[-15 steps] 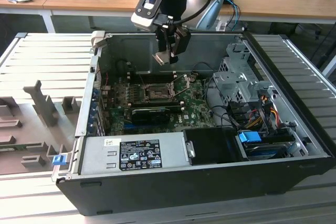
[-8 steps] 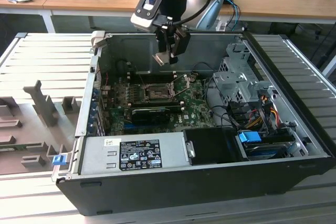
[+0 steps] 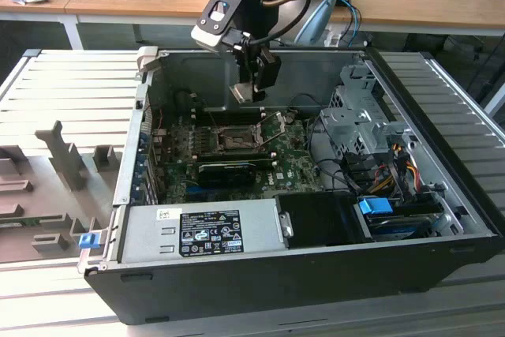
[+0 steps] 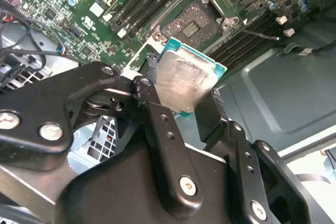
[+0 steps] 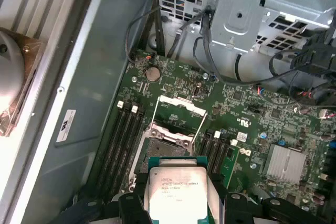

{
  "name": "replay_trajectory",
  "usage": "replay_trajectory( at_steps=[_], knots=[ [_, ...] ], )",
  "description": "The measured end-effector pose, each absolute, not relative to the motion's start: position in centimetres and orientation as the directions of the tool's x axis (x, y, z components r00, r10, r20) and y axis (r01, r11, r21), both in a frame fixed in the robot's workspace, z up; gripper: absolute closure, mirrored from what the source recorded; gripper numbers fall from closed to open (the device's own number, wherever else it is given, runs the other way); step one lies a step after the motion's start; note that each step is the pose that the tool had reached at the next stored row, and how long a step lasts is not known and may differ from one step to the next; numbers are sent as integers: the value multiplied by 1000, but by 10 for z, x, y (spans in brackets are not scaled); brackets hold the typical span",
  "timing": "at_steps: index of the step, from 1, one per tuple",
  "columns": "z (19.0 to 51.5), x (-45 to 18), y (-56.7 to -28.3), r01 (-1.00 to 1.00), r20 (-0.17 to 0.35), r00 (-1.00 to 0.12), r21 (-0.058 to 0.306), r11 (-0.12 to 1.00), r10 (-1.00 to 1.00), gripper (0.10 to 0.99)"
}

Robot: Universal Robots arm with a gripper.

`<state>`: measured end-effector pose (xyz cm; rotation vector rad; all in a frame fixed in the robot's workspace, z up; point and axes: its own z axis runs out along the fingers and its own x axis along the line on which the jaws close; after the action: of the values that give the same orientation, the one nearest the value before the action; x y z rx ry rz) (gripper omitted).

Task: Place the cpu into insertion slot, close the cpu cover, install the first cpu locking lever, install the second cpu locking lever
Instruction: 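Place the cpu into insertion slot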

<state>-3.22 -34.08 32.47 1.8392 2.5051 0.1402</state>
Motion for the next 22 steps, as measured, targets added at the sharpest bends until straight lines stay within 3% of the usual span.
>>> replay_trajectory(
  at_steps=[12,22],
  knots=[
    [310,-33,-341,959,27,-271,90,267,962,553],
    [299,-33,-341,994,27,-69,90,67,997,553]
  ],
)
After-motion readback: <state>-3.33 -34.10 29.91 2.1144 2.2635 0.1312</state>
